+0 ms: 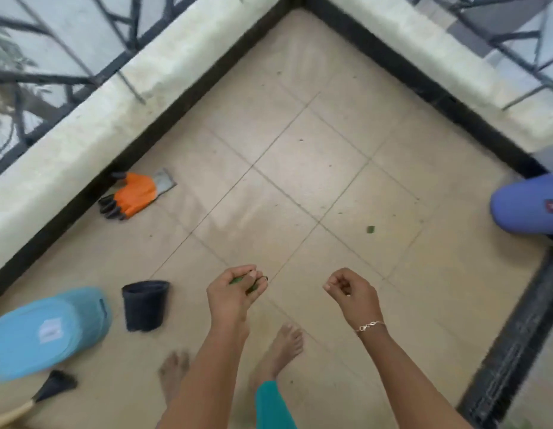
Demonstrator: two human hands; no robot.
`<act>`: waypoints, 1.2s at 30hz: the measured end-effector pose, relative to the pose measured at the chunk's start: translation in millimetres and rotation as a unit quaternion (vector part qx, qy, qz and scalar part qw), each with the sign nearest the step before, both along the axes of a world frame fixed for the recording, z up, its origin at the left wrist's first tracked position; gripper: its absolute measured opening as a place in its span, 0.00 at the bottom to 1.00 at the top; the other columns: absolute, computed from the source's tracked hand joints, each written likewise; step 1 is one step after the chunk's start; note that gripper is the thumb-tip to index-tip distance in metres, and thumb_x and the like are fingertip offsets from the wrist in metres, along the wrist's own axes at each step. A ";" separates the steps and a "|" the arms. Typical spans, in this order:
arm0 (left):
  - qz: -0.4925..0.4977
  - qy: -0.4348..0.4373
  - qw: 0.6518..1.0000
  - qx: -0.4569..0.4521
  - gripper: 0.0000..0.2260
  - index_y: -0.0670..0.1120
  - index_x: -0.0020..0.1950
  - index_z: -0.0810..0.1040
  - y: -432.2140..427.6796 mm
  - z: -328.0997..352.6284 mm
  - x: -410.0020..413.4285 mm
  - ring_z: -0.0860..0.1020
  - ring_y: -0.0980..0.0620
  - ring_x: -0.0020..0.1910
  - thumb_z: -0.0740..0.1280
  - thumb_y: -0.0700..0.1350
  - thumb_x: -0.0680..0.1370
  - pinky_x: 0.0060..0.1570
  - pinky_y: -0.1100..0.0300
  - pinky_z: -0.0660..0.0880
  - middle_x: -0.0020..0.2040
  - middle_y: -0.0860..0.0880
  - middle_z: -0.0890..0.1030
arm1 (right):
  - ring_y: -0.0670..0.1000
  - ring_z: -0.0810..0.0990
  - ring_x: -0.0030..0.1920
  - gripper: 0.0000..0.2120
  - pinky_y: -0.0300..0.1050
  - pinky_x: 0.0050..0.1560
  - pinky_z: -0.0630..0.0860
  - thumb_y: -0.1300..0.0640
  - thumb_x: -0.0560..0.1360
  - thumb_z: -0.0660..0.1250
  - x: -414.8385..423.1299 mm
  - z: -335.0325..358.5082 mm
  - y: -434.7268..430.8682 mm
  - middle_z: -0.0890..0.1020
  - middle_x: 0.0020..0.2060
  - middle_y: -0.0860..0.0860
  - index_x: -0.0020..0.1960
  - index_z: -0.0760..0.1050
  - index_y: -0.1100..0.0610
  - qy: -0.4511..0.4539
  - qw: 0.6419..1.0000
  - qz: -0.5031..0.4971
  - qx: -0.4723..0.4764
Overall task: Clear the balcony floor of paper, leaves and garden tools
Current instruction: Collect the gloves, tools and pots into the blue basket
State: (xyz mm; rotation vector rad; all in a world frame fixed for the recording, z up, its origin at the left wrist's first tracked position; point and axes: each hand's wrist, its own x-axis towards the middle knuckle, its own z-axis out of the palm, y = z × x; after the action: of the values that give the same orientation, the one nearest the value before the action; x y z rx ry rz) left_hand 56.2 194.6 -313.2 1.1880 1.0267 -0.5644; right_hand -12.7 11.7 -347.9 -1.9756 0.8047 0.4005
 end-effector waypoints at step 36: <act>-0.355 0.019 0.918 0.175 0.10 0.41 0.38 0.74 -335.4 -295.8 58.4 0.78 0.53 0.31 0.65 0.28 0.74 0.41 0.59 0.81 0.35 0.47 0.77 | 0.59 0.75 0.51 0.12 0.46 0.44 0.70 0.71 0.74 0.57 71.3 -350.2 -279.1 0.74 0.52 0.59 0.54 0.74 0.63 0.095 0.946 0.255 -0.179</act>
State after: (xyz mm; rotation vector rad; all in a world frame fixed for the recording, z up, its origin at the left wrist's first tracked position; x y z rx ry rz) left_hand 114.6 -140.7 -609.0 1.8961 0.7202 -0.9960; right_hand 58.6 -267.5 -698.2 -2.5192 0.4924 0.8014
